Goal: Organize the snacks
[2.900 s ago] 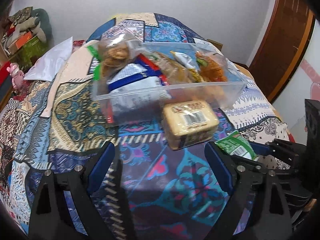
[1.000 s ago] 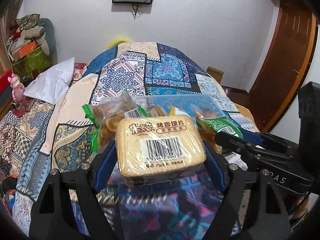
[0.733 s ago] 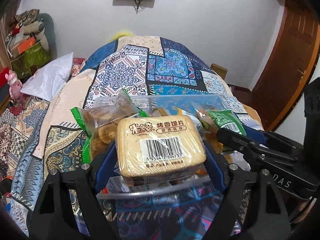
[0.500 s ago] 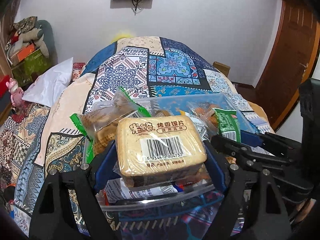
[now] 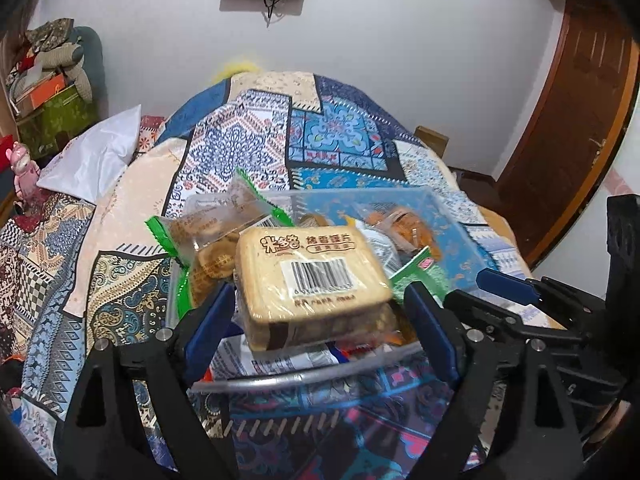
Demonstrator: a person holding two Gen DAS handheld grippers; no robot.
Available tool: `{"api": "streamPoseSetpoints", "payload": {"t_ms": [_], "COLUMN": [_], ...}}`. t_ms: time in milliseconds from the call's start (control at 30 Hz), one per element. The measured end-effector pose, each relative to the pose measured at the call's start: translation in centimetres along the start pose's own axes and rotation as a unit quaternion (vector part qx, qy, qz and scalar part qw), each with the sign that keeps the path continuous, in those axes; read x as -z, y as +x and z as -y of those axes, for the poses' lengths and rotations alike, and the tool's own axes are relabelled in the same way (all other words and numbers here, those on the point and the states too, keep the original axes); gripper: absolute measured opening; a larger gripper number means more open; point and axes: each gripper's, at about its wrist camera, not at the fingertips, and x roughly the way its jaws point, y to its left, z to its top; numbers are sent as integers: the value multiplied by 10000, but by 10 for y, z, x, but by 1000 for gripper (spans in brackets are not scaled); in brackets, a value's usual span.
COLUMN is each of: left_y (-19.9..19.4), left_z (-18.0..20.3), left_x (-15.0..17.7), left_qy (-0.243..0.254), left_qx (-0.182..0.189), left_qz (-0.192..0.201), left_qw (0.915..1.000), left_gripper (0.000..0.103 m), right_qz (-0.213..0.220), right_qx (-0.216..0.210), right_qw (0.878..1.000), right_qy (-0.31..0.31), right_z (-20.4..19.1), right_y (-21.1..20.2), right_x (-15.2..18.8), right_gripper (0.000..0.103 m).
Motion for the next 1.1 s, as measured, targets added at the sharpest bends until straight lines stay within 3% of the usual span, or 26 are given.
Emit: {"api": "streamPoseSetpoints", "payload": {"t_ms": [167, 467, 533, 667, 733, 1000, 1100], "left_y": [-38, -142, -162, -194, -205, -221, -221], "left_z": [5, 22, 25, 29, 32, 30, 29], "left_x": [0, 2, 4, 12, 15, 25, 27], "left_qy": [48, 367, 412, 467, 523, 451, 463], "left_qx": [3, -154, -193, -198, -223, -280, -291], "left_qz": [309, 1389, 1585, 1927, 2040, 2153, 2154], "left_qw": [9995, 9895, 9863, 9800, 9773, 9751, 9750], "left_gripper": [87, 92, 96, 102, 102, 102, 102], "right_qz": [375, 1368, 1534, 1834, 1923, 2107, 2118], "right_qx": [50, -29, -65, -16, -1, 123, 156], "right_qw": [9993, 9906, 9881, 9827, 9809, 9770, 9767], "right_qy": [56, -50, -83, -237, -292, -317, -293], "right_z": [-3, -30, -36, -52, -59, -70, -70], "right_y": [-39, -132, -147, -173, -180, -188, -189], "right_x": [-5, -10, -7, 0, 3, 12, 16], "right_gripper": [55, 56, 63, 69, 79, 96, 97]}}
